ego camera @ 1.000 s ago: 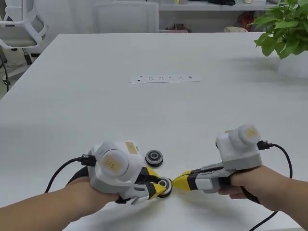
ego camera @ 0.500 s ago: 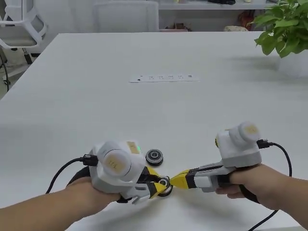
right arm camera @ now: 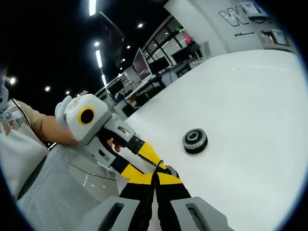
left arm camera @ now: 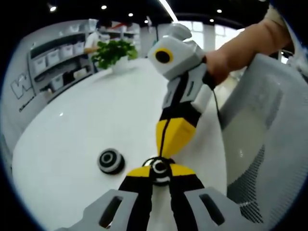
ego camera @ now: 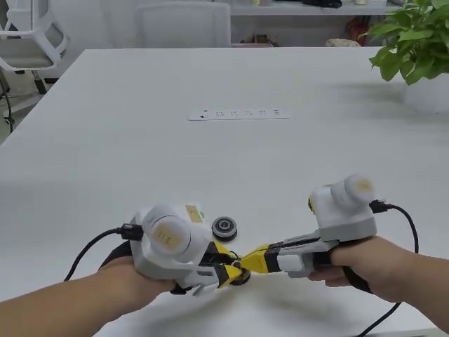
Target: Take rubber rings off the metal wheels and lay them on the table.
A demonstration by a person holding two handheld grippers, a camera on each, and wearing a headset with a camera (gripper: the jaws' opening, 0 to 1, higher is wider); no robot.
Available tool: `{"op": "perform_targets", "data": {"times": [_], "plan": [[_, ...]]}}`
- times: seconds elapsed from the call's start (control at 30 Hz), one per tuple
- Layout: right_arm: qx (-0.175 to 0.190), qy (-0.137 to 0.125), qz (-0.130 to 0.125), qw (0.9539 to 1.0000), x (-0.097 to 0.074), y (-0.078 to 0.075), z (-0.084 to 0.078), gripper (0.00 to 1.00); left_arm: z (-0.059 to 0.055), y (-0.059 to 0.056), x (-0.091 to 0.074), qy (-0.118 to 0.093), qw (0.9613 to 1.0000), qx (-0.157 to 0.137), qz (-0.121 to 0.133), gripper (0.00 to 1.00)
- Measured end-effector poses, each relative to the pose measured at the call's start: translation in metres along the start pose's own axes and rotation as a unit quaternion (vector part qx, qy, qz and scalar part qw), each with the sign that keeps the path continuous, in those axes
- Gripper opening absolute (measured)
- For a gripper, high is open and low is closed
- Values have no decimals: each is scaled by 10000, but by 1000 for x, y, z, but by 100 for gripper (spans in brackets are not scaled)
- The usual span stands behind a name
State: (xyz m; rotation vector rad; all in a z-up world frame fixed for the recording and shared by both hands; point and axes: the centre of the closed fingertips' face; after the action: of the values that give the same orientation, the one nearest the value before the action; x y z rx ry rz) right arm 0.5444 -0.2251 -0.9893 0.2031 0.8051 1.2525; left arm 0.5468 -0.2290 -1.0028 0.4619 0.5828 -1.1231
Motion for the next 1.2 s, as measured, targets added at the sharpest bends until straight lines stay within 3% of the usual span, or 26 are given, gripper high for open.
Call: {"op": "perform_targets", "data": {"times": [0.3,0.73,0.87,1.2], "plan": [[-62,28,-69,10000,-2,-1,1,0,1,-3,-8,69,9998,-127,-170,16],[-97,-61,61,9999,1,8,16,0,15,4,-48,-330,9987,-353,-136,30],[-119,-65,83,9999,3,9,22,0,13,8,-61,-397,9983,-411,-73,34],[-229,16,164,9996,22,16,33,0,-7,24,-90,-406,9968,-653,229,42]]}}
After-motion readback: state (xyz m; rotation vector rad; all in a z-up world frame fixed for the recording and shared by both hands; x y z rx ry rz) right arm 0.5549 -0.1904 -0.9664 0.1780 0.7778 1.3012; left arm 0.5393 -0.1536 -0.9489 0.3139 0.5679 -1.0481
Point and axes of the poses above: the centre of the closed fingertips' face, and the gripper's own axes: x roughly forward along the fingers, y roughly to its left, z roughly out of its top, and after that the axes turned 2 degrees about y, right-handed
